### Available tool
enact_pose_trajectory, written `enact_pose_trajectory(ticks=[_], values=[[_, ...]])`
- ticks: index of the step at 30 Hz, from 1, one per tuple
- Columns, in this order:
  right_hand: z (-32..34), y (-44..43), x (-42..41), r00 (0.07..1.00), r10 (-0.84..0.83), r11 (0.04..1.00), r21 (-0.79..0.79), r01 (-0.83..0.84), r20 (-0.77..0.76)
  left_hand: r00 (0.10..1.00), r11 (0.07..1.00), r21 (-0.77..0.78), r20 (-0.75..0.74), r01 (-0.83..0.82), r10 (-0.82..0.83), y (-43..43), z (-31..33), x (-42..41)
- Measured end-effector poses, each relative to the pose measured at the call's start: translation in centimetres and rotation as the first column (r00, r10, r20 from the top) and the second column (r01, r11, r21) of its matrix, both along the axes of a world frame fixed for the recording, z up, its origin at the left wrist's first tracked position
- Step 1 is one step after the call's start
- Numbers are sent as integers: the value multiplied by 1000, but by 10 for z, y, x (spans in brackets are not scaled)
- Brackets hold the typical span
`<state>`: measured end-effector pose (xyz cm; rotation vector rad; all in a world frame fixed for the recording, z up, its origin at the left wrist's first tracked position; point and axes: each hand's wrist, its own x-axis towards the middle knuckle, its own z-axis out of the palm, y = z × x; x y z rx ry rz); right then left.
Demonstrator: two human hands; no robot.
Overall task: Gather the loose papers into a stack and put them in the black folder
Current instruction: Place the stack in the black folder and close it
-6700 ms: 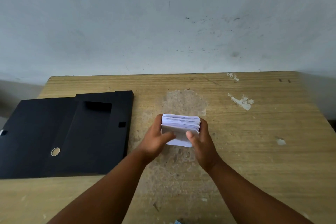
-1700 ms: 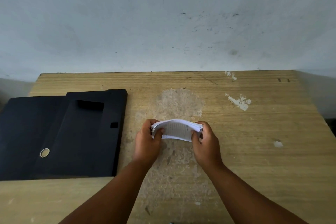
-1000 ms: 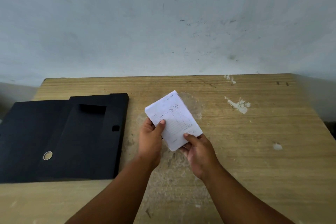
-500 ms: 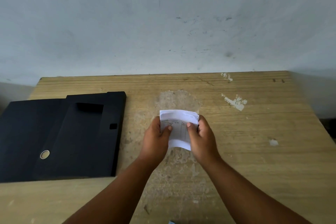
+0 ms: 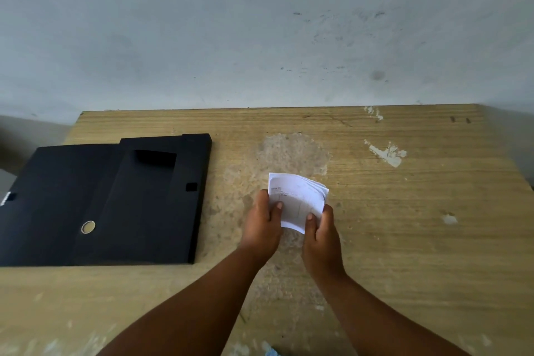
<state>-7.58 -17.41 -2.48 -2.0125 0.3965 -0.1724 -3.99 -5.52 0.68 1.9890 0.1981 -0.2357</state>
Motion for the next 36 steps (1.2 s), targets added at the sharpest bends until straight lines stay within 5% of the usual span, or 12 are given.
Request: enact_pose_trajectory(ticks=[8,20,27,36], values=[[25,33,30,998,45,997,68,-42,-46,998,993,-119,-59,-9,2,74,16,35],[71,244,87,936,207,849,529,-27,-285,964,926,-371,-263,-74,-28,326,35,92],[57,317,99,912,234,929,355,-107,-336,923,925,-334,-381,-183,45,399,7,94],[39,278,101,965,38,996,-66,-57,-261,872,940,-200,-463,-278,160,380,-16,107]])
